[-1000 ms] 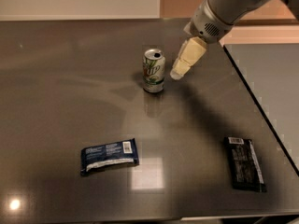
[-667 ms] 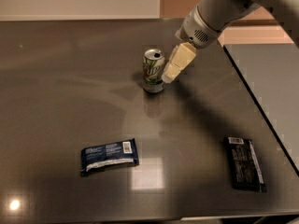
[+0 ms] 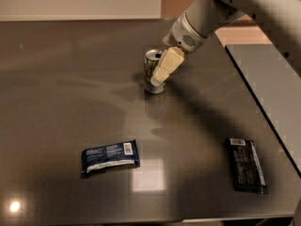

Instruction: Move 7up can near rxbar chocolate

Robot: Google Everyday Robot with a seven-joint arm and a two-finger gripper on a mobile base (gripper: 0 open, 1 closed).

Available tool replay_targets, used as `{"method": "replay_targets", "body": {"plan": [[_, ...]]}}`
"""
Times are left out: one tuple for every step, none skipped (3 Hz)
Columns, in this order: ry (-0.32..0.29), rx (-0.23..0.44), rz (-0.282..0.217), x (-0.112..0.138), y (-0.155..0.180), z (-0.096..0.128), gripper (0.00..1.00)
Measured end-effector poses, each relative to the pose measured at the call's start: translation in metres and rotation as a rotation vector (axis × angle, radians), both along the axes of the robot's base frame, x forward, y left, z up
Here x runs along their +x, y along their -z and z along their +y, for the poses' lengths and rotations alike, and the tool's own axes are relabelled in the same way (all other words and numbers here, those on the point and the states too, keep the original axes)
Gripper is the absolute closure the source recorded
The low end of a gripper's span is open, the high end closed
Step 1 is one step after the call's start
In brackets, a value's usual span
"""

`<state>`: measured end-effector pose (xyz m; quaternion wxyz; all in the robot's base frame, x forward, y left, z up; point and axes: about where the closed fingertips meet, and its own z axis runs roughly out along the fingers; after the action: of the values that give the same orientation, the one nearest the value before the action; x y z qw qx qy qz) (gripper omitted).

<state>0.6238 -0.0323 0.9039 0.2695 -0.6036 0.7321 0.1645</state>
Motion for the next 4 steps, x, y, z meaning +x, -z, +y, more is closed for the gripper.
{"method": "replay_targets", "body": {"plan": [[-0.012,0.013,0.019,0.002,0.004,0.006,0.18],[-0.02,0.02,0.024,0.003,0.003,0.006,0.4],[-0.035,0.022,0.018,0.0,-0.001,0.004,0.64],[-0.056,0.025,0.007,-0.013,-0.012,-0.004,0.87]]}}
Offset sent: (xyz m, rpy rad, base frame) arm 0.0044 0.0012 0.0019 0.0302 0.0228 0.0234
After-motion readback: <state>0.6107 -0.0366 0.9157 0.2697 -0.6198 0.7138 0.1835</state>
